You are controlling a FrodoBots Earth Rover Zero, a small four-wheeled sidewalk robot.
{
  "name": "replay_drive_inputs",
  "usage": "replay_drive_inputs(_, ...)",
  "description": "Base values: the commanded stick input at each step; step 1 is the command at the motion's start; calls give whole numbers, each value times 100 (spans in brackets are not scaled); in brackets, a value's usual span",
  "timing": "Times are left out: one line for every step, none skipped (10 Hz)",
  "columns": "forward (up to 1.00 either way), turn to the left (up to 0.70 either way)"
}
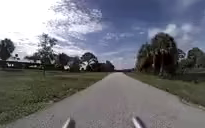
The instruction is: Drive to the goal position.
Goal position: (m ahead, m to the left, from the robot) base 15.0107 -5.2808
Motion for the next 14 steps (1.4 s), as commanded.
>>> replay_drive_inputs(69, 3)
replay_drive_inputs(69, 3)
replay_drive_inputs(69, 3)
replay_drive_inputs(69, 3)
replay_drive_inputs(69, 3)
replay_drive_inputs(69, 3)
replay_drive_inputs(69, 3)
replay_drive_inputs(69, 3)
replay_drive_inputs(69, 3)
replay_drive_inputs(69, 3)
replay_drive_inputs(69, 3)
replay_drive_inputs(69, 3)
replay_drive_inputs(69, 3)
replay_drive_inputs(69, 3)
